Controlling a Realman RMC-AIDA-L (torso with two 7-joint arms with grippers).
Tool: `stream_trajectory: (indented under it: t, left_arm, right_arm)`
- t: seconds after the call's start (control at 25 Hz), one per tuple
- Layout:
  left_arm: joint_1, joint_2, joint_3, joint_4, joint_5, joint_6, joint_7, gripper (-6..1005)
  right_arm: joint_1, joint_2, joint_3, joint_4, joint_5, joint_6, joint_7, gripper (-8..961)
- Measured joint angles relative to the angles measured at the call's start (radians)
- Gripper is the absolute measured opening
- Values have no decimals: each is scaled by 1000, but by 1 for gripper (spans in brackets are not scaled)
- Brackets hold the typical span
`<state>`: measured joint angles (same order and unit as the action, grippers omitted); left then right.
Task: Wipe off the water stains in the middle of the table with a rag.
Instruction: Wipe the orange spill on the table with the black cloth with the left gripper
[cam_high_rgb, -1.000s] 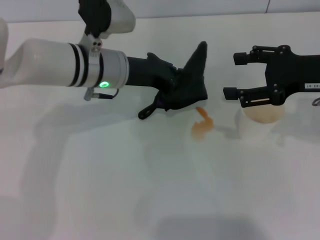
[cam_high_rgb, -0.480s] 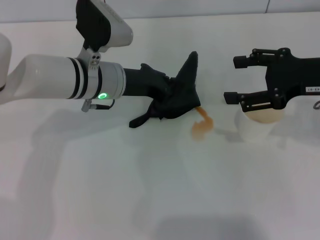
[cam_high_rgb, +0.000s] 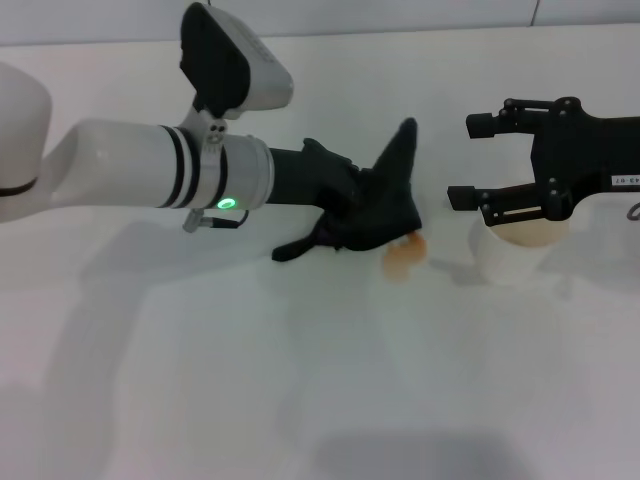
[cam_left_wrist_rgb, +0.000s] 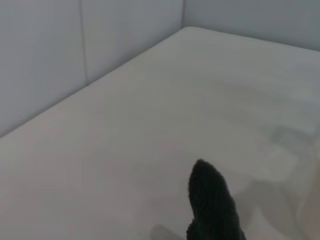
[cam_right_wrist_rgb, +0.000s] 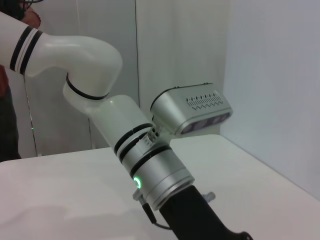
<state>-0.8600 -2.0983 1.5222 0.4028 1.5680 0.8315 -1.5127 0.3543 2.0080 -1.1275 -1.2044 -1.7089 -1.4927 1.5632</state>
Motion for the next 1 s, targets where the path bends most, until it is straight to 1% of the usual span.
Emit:
stream_trajectory:
  t: [0.2, 0.6, 0.64, 0.76, 1.0]
  left_arm:
    - [-3, 1, 83, -1, -63, -8, 2, 79]
    - [3, 0, 120, -1, -67, 1, -3, 81]
    - [5, -1, 139, 0, -68, 6, -6, 81]
    - [5, -1, 155, 1, -72, 15, -7, 82]
    - [7, 2, 213, 3, -123, 30, -8, 84]
  right_arm:
    - [0, 0, 0, 0, 0, 0, 0, 856]
    - [0, 2, 0, -3, 0, -4, 0, 856]
    - [0, 2, 0, -4, 0, -4, 0, 856]
    - [0, 3, 0, -5, 1, -4, 0, 856]
    - [0, 3, 0, -5, 3, -3, -1, 855]
